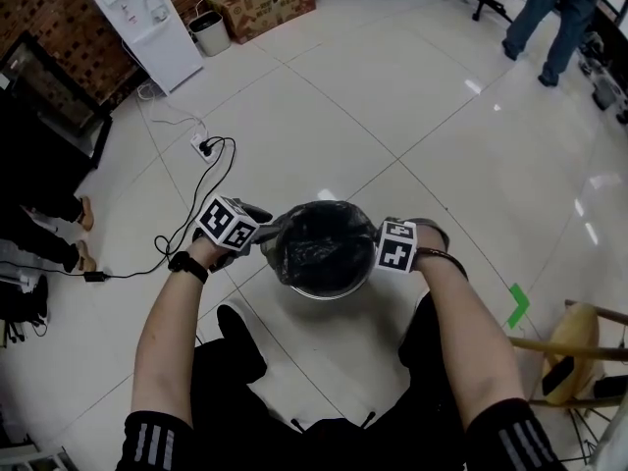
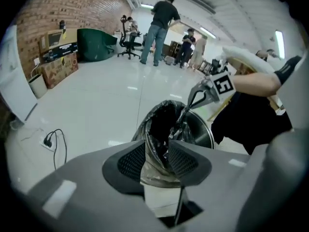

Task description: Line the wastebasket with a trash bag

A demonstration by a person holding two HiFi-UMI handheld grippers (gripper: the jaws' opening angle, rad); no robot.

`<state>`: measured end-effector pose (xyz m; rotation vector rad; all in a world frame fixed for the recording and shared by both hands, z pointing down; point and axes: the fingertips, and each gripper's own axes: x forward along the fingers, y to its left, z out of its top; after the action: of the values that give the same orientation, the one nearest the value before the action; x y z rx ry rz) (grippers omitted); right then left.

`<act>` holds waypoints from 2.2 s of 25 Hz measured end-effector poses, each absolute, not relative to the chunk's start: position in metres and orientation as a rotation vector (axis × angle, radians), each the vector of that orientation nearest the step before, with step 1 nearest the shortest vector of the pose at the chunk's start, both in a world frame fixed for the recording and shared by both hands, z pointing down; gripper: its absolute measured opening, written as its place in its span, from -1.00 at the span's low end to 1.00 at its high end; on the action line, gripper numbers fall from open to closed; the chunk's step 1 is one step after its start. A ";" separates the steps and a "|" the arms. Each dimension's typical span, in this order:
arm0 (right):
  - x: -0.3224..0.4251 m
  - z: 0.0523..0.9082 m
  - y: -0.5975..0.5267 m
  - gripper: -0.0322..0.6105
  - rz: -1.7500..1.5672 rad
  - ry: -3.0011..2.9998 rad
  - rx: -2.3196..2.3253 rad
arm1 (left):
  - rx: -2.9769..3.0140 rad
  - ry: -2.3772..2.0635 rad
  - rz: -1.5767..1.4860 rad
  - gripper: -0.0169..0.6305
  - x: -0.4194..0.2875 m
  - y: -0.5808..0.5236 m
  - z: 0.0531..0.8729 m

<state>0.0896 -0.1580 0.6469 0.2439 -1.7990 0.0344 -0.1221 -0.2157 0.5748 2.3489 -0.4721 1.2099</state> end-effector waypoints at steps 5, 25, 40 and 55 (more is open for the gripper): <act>0.086 0.640 -0.158 -0.88 0.022 -1.811 0.241 | 2.241 -0.424 1.416 -0.36 -0.127 -0.172 0.601; 0.108 0.643 -0.158 -0.88 0.067 -1.818 0.289 | 2.685 -0.286 1.622 -0.94 -0.106 -0.098 0.549; 0.139 0.664 -0.103 -0.88 0.271 -1.782 0.134 | 2.559 0.208 1.716 -0.95 -0.125 -0.003 0.595; 0.123 0.686 -0.073 -0.88 0.404 -1.737 0.005 | 2.360 0.429 1.975 -0.90 -0.137 0.012 0.669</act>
<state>0.1231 -0.0732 0.6857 0.0048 -1.7369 0.4041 -0.1371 0.0122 0.6690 2.3596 0.4289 1.9750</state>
